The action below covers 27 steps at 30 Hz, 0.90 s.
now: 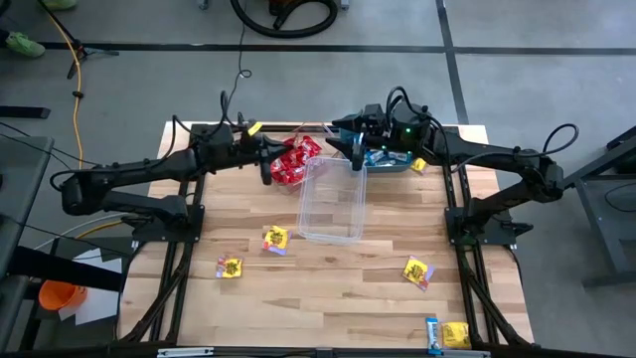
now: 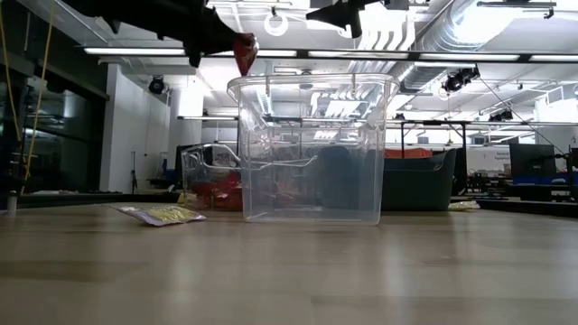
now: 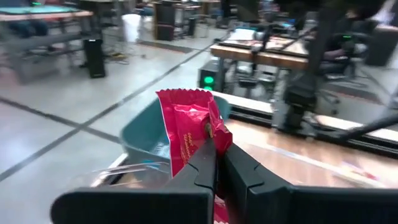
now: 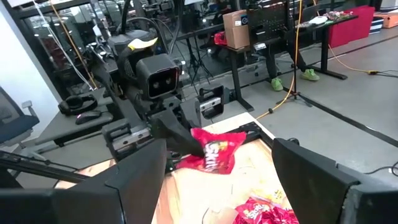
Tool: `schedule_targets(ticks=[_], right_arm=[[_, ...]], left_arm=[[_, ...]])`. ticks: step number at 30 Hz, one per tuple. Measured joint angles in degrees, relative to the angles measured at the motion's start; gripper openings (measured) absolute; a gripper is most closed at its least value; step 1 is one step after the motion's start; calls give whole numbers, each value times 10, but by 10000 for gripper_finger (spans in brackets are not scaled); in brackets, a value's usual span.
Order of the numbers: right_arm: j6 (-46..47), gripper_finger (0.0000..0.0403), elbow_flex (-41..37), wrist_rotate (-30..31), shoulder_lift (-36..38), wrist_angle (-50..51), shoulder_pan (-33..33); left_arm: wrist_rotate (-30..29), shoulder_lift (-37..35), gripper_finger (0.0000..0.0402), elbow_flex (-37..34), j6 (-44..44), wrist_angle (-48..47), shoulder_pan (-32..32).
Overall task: Sort candy
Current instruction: Put the red candy into the transparent bin, then put the yellow candy into the transparent container
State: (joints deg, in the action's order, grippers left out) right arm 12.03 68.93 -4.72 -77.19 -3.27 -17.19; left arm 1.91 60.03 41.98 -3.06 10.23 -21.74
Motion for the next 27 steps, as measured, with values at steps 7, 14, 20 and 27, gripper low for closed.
schedule_targets(ticks=[7, 14, 20, 27], right_arm=[[0, 288, 0, 0, 0, 0, 0], [0, 288, 0, 0, 0, 0, 0], [0, 288, 0, 0, 13, 5, 0], [-5, 288, 0, 0, 61, 84, 0]], left_arm=[[-70, 0, 64, 4, -13, -15, 0], [-71, 0, 165, 41, -12, -58, 0], [-53, -10, 204, 102, -7, -107, 0], [18, -23, 204, 129, -13, -138, 31]])
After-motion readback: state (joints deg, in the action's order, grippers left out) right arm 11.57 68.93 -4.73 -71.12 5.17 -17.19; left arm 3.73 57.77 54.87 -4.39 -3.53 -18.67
